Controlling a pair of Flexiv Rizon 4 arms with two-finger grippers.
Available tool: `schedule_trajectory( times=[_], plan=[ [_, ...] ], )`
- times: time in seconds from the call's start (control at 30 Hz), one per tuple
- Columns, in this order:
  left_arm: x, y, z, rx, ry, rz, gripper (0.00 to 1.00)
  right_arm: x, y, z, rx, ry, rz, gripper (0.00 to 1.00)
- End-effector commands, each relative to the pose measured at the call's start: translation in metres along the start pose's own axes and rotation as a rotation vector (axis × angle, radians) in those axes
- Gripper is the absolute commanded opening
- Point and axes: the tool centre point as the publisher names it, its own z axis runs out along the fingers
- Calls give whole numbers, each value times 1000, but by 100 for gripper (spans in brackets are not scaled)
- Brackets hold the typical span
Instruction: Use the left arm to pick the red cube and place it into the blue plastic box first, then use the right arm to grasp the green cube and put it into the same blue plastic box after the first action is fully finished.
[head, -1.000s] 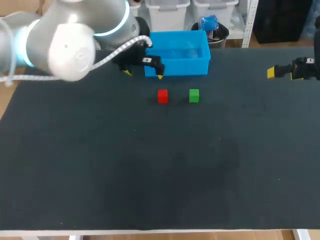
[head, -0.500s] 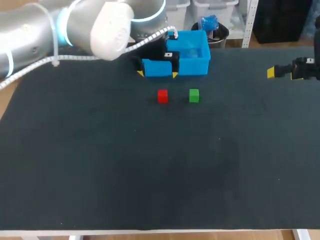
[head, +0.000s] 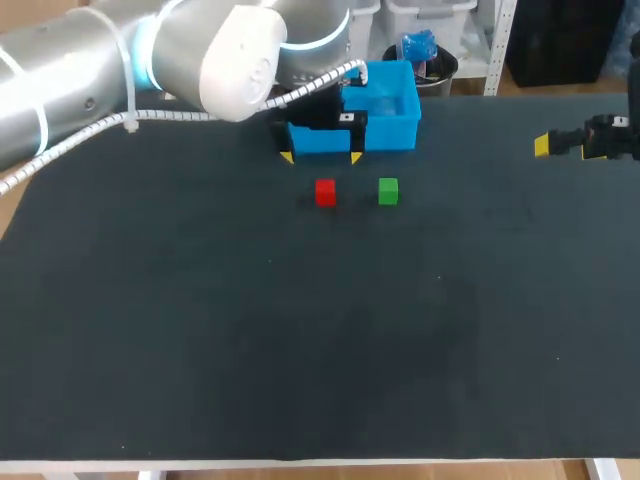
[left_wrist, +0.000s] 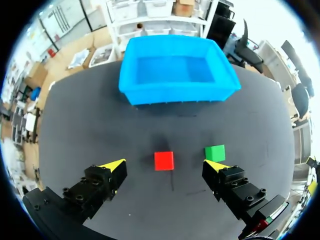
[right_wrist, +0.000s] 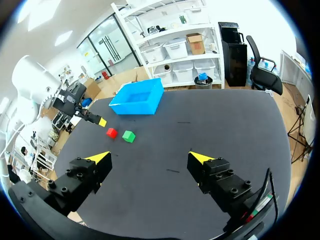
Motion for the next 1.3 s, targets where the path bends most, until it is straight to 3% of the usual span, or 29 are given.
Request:
schedule_trajectory(
  times=[0.03,0.4,1.3],
  plan=[
    [9,2,4,1,-12,-14,100,0,0,1,1,1,0,100],
    [20,6,31,4,27,-80,100,0,0,1,1,1,0,100],
    [10,1,67,-10,68,-109,100,0,0,1,1,1,0,100]
  ],
)
